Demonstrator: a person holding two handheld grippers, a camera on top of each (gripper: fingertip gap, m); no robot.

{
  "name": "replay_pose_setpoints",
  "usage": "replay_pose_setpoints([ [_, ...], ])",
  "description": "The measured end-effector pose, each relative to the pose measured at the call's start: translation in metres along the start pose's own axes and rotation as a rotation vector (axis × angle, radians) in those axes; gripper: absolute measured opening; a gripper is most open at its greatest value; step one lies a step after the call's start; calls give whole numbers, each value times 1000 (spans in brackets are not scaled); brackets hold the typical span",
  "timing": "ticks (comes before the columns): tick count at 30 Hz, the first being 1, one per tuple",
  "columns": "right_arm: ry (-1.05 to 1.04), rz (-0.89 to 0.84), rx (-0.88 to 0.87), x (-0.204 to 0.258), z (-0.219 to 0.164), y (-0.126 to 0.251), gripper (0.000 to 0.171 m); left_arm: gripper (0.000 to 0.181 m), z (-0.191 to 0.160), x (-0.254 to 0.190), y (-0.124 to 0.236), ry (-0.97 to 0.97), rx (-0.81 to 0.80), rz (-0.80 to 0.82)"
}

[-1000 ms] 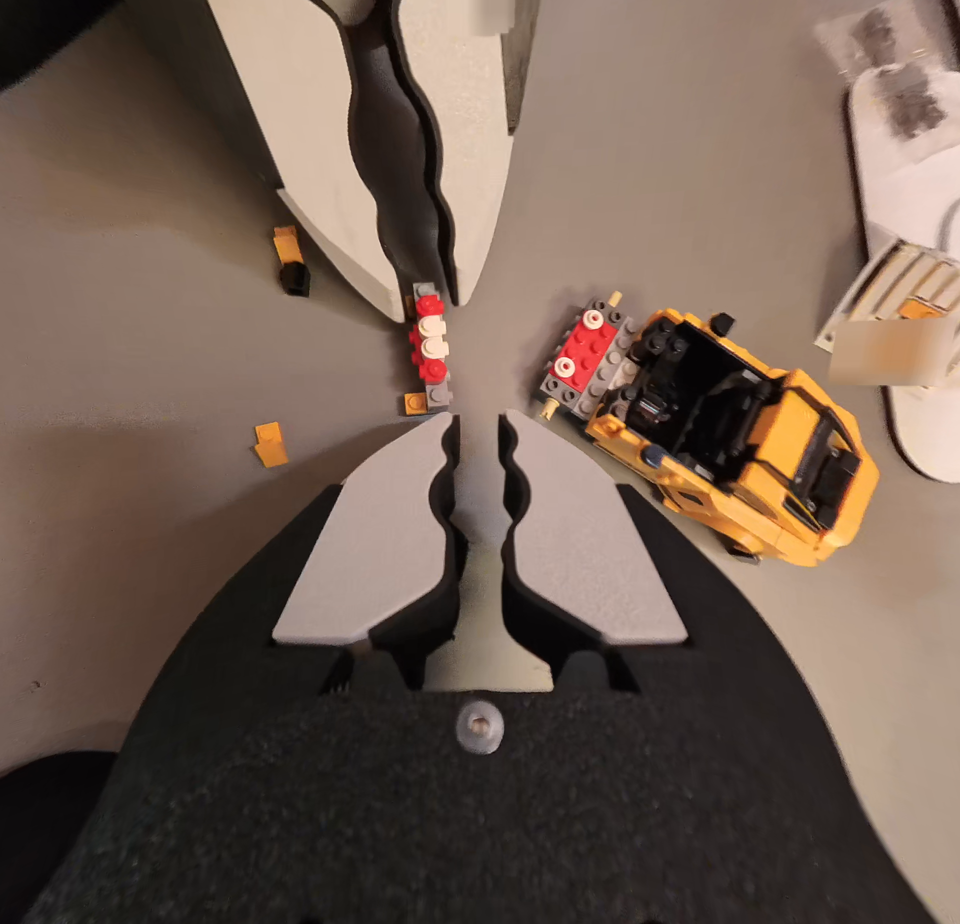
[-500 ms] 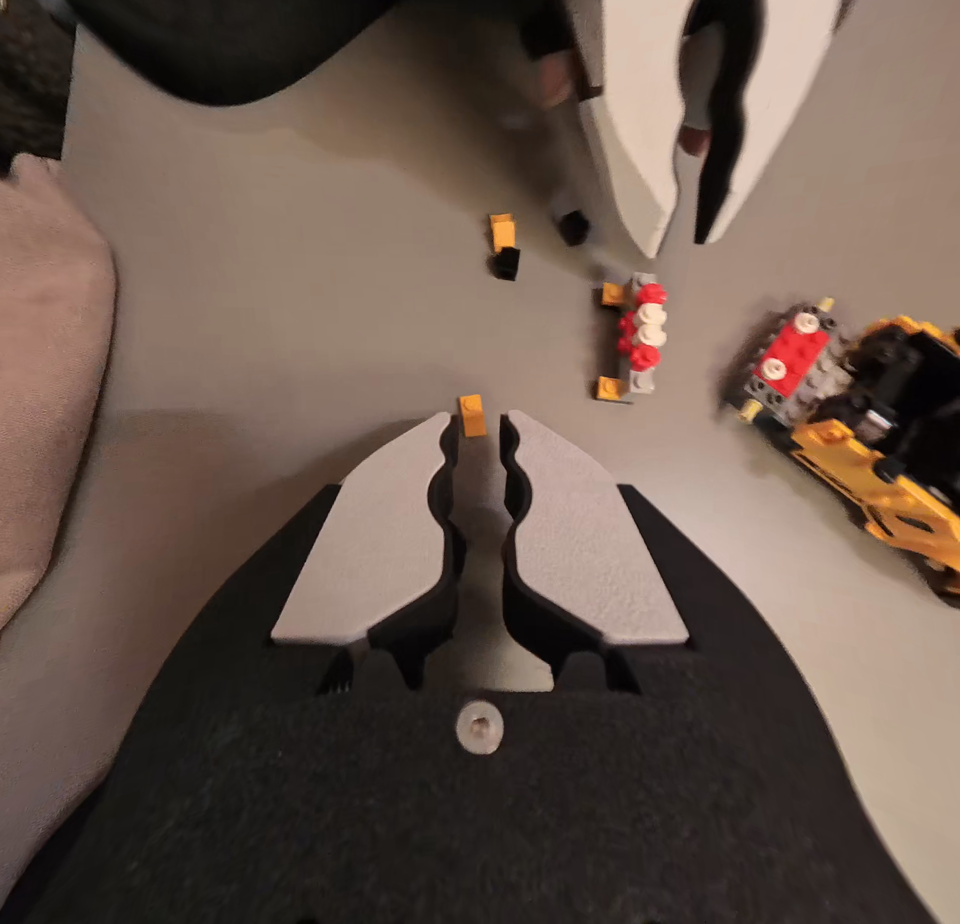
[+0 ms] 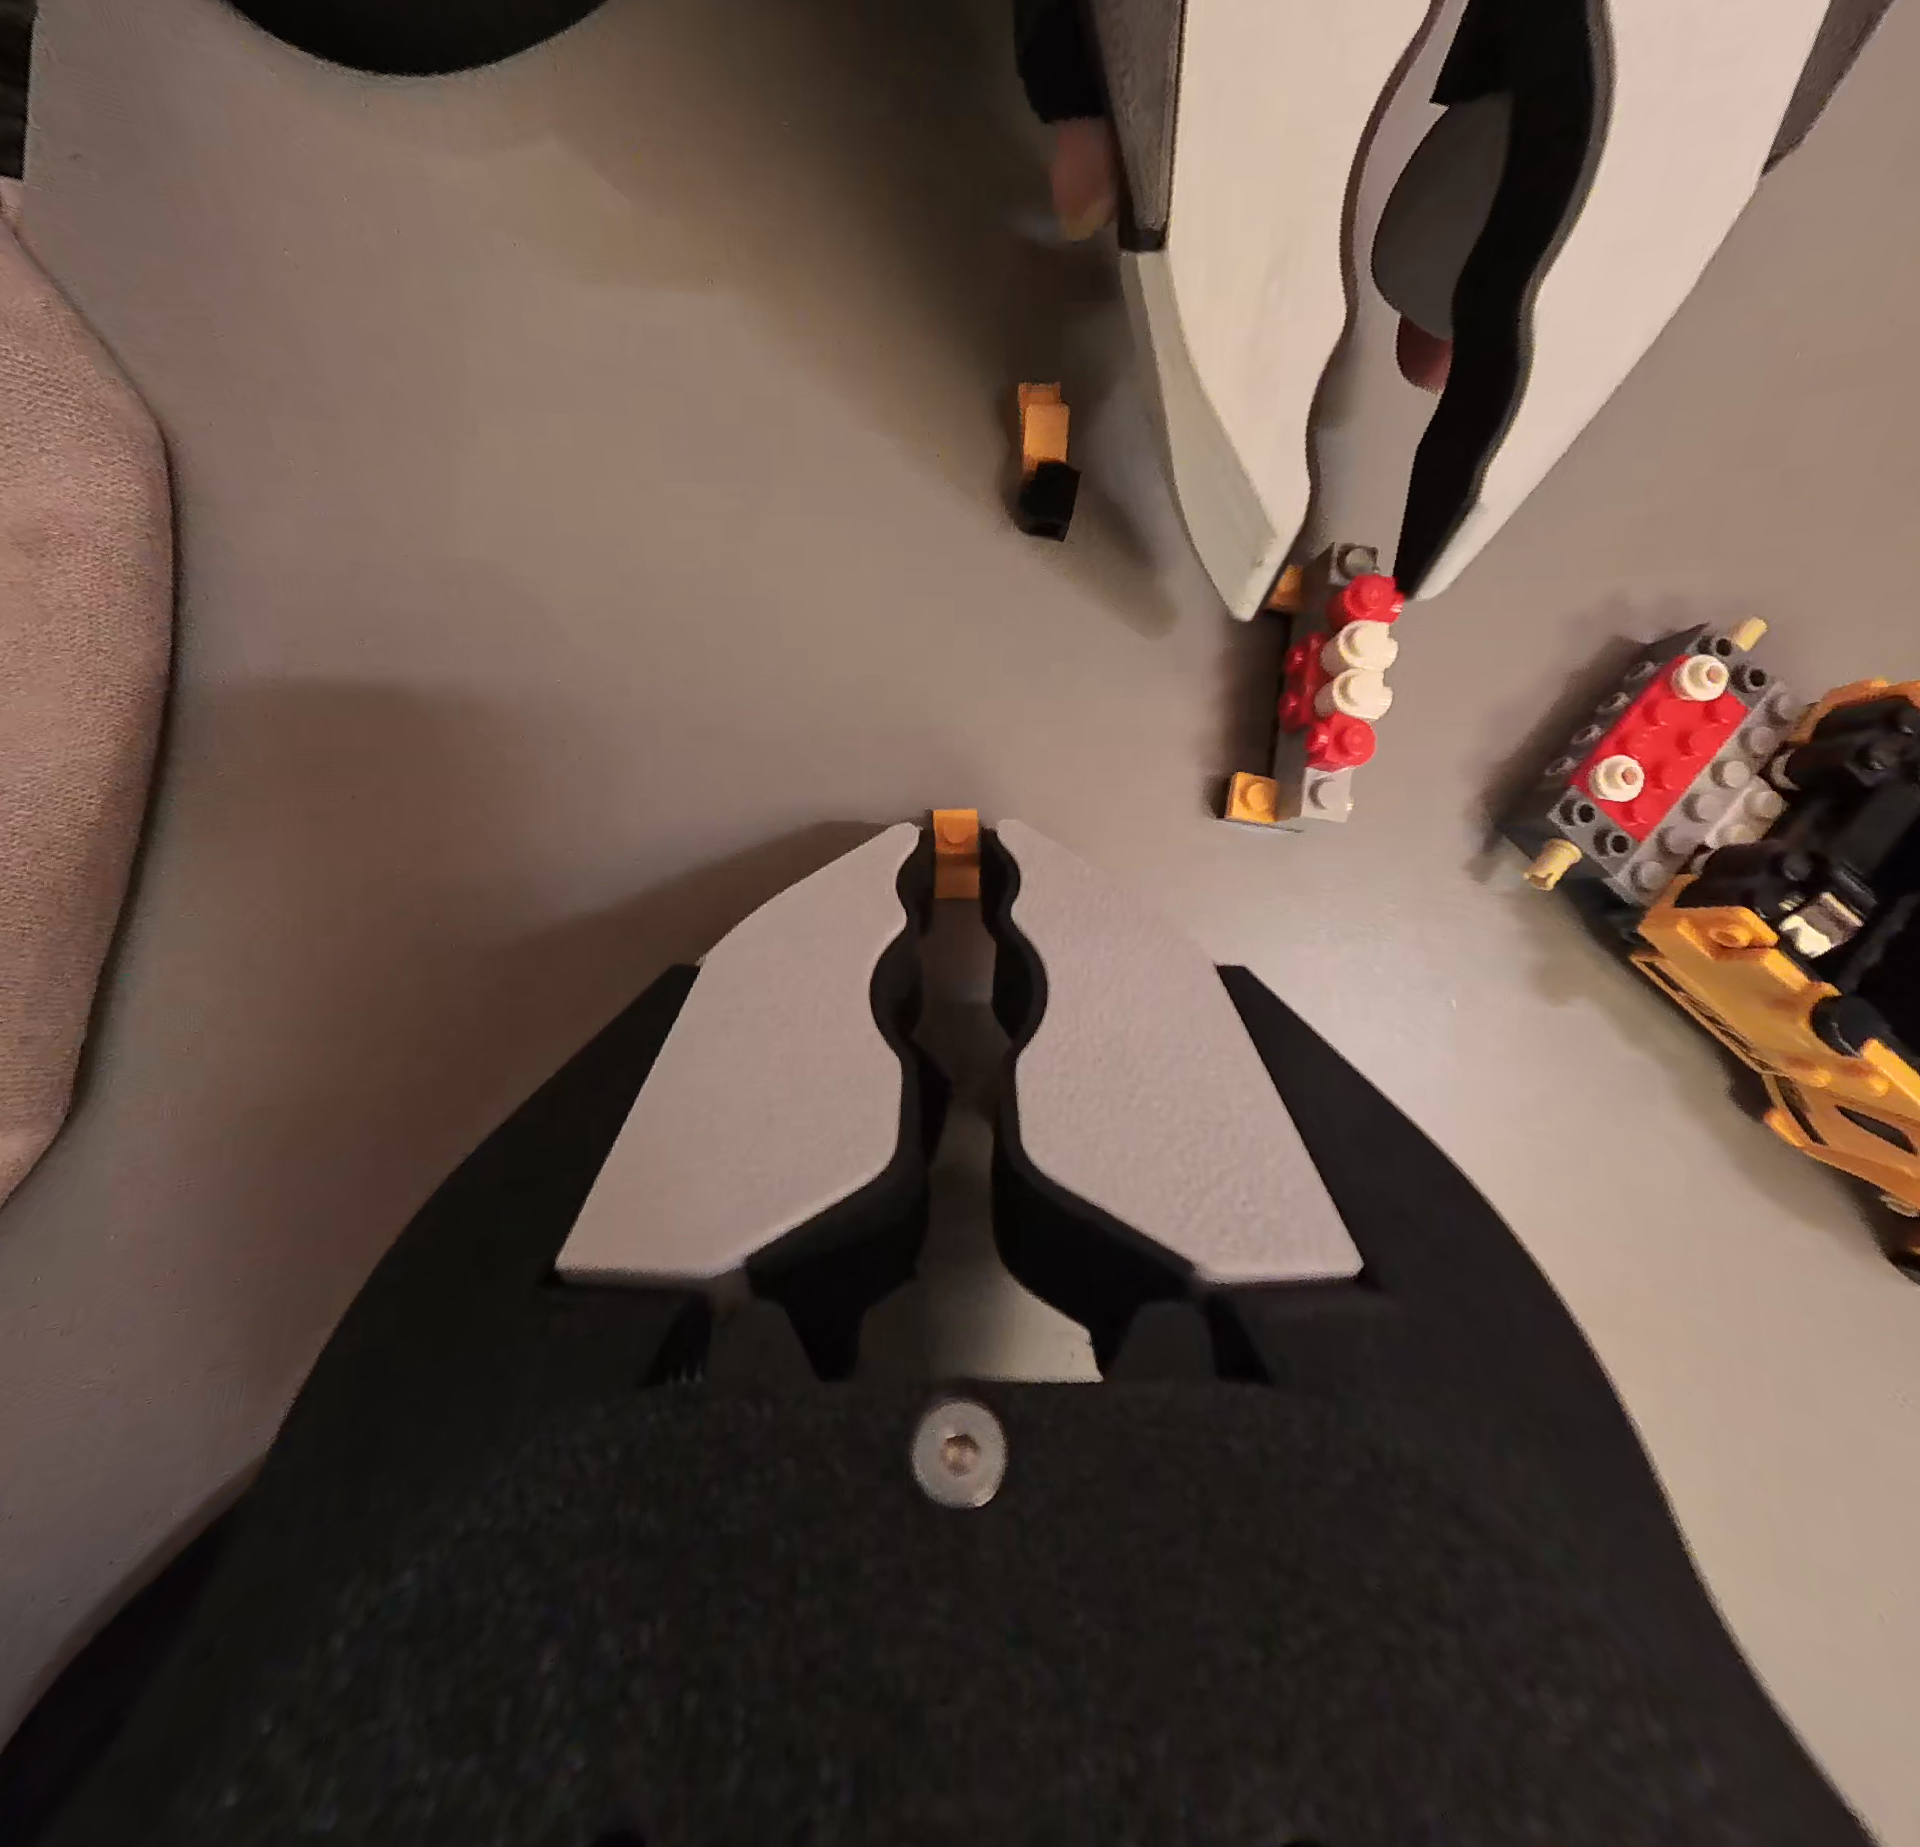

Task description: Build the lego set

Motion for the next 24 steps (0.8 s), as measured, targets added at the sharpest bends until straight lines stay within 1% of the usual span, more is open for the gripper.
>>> replay_pose_setpoints([
  [4,7,-9,3,0,-1,2,8,20,0,-1,-3,-15,2,8],
  [6,3,-15,-5,0,-2,4,8,11,0,-2,-5,-27,2,12],
  [7,0,-18,-8,-1,-3,5,8,10,0,-3,-5,-31,-1,12],
  [16,-19,-50,-46,-6,-10,16,8,9,0,-9,-4,-49,-17,-55],
  [24,-73,-110,-116,-17,-12,26,7,9,0,-10,-4,-47,-17,-63],
])
Point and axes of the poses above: each gripper's, where its closed fingertips meet, y back along the fingers, z out of its top, x = y × z across the jaws, the point moved 7 cm from there along y, back along the fingers, and after that the axes turned 5 degrees about z, right-handed, at the moved point
